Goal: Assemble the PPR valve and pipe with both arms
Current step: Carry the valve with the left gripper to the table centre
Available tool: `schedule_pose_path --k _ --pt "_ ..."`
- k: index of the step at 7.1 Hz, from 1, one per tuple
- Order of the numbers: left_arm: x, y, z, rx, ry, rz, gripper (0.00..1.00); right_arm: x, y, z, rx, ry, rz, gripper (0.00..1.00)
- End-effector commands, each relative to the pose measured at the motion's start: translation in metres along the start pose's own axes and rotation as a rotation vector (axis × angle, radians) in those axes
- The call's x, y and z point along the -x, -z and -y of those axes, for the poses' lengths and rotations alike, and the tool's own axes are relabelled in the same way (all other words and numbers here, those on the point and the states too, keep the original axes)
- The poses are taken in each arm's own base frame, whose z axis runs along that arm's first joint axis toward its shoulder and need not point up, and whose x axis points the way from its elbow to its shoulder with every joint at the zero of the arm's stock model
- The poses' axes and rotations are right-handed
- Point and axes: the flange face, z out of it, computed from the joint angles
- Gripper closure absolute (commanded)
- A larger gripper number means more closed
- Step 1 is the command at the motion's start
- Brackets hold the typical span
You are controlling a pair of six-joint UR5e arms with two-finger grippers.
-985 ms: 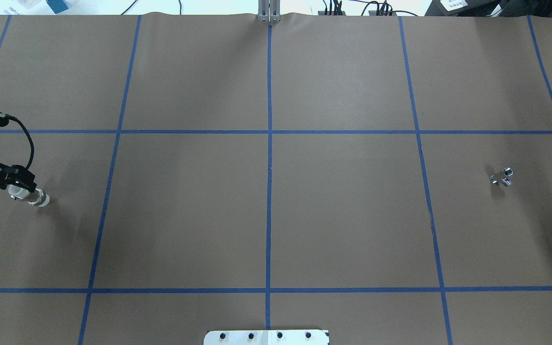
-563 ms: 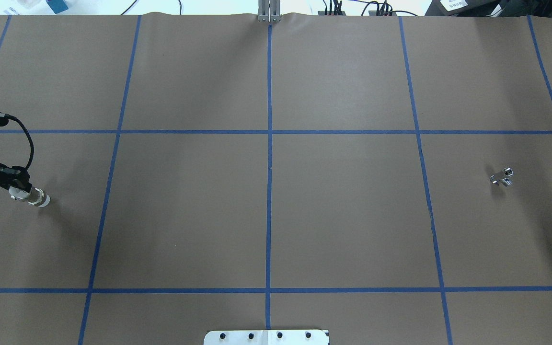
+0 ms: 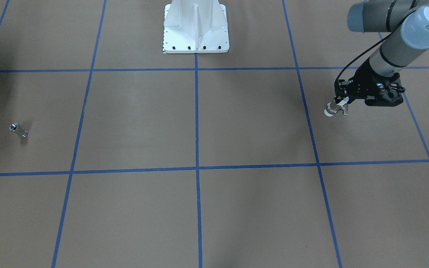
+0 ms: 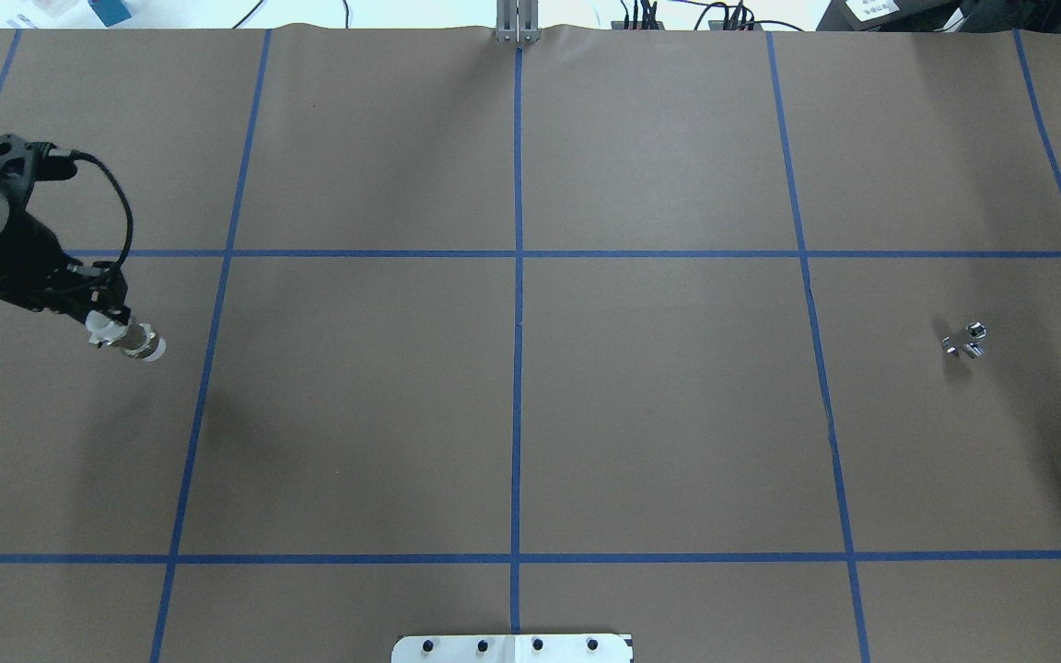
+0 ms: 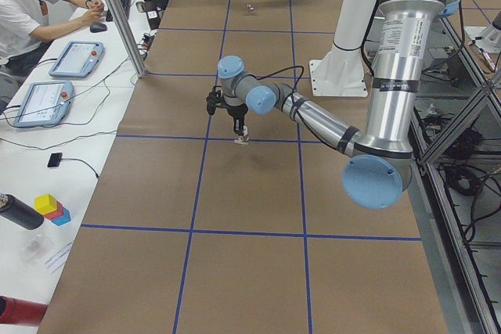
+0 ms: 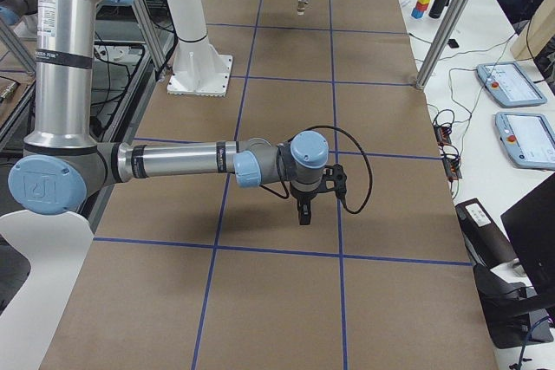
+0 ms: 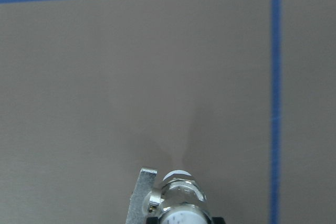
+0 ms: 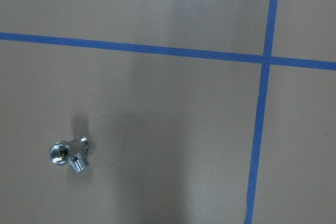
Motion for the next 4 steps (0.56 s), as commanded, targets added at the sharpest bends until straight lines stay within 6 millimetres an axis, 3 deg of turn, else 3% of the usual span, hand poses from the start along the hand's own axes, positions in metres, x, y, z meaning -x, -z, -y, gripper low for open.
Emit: schedule_pose_path --k 1,2,4 --pt "-0.124 0.015 0.006 -0.034 0.015 -0.016 1.0 0.001 0.001 0.002 -0.002 0.003 0.0 0.01" --pt "-0.194 0.004 0.0 -0.06 0.002 0.037 1.0 0.001 0.001 0.002 -0.003 0.004 0.0 0.01" --pt "-0.297 -0.013 0.041 -0.05 0.068 0.042 1.0 0.002 0.001 0.002 -0.003 0.004 0.002 0.01"
